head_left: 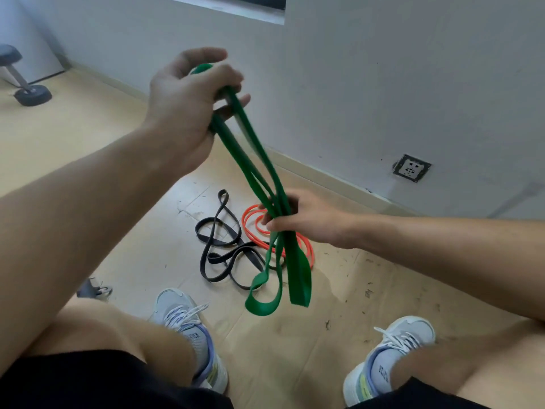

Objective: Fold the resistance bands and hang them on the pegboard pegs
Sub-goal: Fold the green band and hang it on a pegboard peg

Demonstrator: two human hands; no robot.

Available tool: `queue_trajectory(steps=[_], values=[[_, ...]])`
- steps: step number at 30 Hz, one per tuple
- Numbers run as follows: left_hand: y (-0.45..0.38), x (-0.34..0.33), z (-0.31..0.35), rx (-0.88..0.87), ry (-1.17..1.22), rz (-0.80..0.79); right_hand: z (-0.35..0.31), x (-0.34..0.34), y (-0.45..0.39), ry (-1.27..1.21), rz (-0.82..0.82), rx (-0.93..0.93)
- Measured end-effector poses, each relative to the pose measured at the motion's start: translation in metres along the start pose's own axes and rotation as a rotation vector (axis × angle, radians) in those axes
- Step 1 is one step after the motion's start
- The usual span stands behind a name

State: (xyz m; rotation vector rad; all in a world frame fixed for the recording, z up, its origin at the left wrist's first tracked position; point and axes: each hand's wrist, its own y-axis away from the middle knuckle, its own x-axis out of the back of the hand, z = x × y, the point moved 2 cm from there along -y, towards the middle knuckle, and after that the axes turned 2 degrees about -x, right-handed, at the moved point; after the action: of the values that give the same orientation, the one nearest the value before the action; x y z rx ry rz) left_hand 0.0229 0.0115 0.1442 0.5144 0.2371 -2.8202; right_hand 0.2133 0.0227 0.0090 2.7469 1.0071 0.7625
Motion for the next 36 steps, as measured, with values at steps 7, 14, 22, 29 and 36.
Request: queue_trajectory(steps=[7, 14, 22, 29, 36], values=[[-0.02, 0.045, -0.016, 0.174, 0.037, 0.035, -0.005, 0.039, 0.005, -0.057, 0.164, 0.032], [-0.023, 0.085, -0.045, 0.449, -0.42, -0.136, -0.016, 0.056, 0.016, 0.242, 0.196, 0.072], [0.009, 0.016, -0.055, 0.289, -0.984, -0.625, -0.022, 0.044, 0.019, 0.46, 0.18, 0.116], [0.022, -0.02, -0.067, 0.068, -1.393, -0.894, -0.035, 0.035, 0.028, 0.427, 0.148, 0.119], [0.028, -0.032, -0.052, -0.058, -1.597, -0.853, -0.037, 0.031, 0.027, 0.415, 0.124, 0.07]])
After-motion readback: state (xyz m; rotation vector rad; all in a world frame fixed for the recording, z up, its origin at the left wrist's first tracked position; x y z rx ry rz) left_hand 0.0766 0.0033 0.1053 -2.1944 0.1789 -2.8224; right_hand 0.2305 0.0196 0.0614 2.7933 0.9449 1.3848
